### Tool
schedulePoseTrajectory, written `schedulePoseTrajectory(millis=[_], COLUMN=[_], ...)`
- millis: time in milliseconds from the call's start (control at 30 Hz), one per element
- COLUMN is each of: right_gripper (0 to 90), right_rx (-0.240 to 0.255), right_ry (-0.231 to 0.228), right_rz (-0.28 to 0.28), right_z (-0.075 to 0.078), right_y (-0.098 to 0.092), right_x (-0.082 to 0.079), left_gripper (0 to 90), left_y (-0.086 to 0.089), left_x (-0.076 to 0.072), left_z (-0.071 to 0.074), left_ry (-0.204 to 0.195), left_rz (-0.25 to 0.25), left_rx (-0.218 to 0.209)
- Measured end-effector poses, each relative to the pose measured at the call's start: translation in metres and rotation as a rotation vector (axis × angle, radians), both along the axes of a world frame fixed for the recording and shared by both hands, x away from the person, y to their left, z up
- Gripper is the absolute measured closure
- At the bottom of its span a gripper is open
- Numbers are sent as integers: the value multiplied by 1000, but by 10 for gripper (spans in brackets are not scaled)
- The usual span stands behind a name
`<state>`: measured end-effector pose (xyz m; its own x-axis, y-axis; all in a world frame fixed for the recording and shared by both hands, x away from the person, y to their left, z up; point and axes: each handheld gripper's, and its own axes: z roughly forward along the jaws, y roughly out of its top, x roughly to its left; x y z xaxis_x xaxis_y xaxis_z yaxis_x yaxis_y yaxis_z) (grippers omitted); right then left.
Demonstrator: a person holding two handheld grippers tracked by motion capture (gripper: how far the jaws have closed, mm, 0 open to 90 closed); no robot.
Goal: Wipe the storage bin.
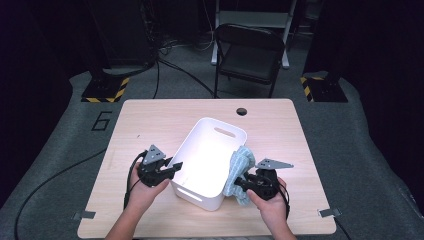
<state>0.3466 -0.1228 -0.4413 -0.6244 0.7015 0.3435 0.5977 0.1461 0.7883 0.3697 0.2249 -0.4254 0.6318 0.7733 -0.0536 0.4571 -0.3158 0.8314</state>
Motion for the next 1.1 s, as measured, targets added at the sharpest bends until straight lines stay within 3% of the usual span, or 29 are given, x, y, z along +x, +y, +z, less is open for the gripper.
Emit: schedulePoseTrajectory(millis=[200, 500, 533, 767, 933, 1100], right_gripper=[692, 689, 688, 685, 685, 685], right_rx=[-27, -150, -147, -148, -99, -12], right_ry=[81, 194, 199, 189, 136, 74], right_rz=[-13, -6, -9, -12, -3, -20], right_z=[-23, -60, -62, -55, -40, -24], right_y=[2, 9, 10, 11, 9, 7], right_x=[7, 22, 23, 19, 14, 7], left_gripper=[622, 600, 599, 591, 574, 548], left_y=[1, 1, 1, 0, 0, 0], left_x=[1, 1, 1, 1, 1, 1], left_z=[0, -1, -2, -2, -2, -2], left_ry=[2, 7, 8, 10, 11, 9], left_rz=[9, 31, 32, 39, 48, 59], left_rx=[-5, -28, -30, -33, -29, -35])
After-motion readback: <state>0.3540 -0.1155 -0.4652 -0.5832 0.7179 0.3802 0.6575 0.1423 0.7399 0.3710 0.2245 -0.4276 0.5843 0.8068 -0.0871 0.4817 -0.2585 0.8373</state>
